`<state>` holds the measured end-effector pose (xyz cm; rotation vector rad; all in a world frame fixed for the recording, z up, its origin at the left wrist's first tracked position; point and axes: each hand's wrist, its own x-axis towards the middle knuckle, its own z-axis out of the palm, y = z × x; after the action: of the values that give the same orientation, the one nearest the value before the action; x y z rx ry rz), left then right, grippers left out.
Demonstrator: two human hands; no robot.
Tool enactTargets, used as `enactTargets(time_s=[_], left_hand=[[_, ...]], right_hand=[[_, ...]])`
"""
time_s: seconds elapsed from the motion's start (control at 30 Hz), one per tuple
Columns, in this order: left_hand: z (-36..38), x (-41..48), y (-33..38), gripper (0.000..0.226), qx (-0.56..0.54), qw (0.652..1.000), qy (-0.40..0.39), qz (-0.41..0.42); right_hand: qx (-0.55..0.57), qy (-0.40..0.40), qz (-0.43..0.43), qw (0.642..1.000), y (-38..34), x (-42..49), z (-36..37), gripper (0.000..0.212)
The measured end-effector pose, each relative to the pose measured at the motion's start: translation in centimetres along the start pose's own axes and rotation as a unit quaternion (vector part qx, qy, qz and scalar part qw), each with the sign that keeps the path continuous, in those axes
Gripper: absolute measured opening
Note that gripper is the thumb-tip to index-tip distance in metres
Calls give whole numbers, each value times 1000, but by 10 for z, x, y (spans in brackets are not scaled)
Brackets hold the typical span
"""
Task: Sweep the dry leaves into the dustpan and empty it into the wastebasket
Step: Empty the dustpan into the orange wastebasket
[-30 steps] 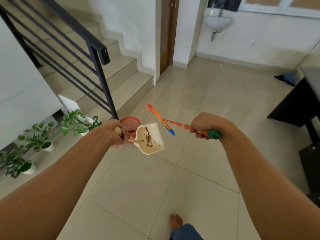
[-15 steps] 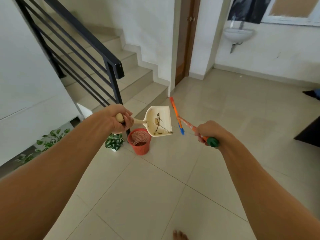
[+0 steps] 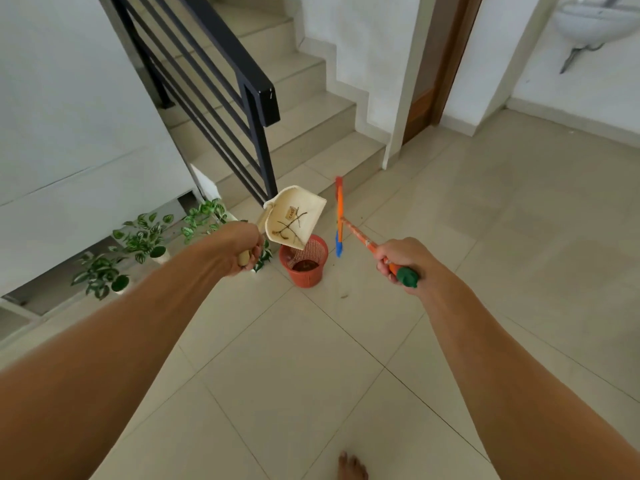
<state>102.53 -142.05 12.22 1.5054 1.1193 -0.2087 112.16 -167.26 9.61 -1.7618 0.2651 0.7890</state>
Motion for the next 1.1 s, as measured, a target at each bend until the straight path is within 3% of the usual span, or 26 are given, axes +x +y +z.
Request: enactTargets(time_s=[0.2, 0.4, 0.7, 0.93, 1.1], left_hand=[[34, 27, -19, 8, 43, 999, 28, 12], [59, 41, -30, 25, 142, 985, 54, 81], [75, 42, -31, 30, 255, 958, 84, 98], [67, 44, -29, 22, 251, 959, 89, 94], [49, 37, -25, 23, 110, 989, 80, 51]], right_hand=[[-12, -21, 10, 1000, 3, 23, 3, 29], [-14, -31, 24, 999, 7, 40, 2, 30], [-19, -29, 23, 999, 8, 49, -3, 31], [-26, -39, 35, 998, 3, 51, -12, 24], [-103, -15, 18, 994, 8, 57, -19, 17]])
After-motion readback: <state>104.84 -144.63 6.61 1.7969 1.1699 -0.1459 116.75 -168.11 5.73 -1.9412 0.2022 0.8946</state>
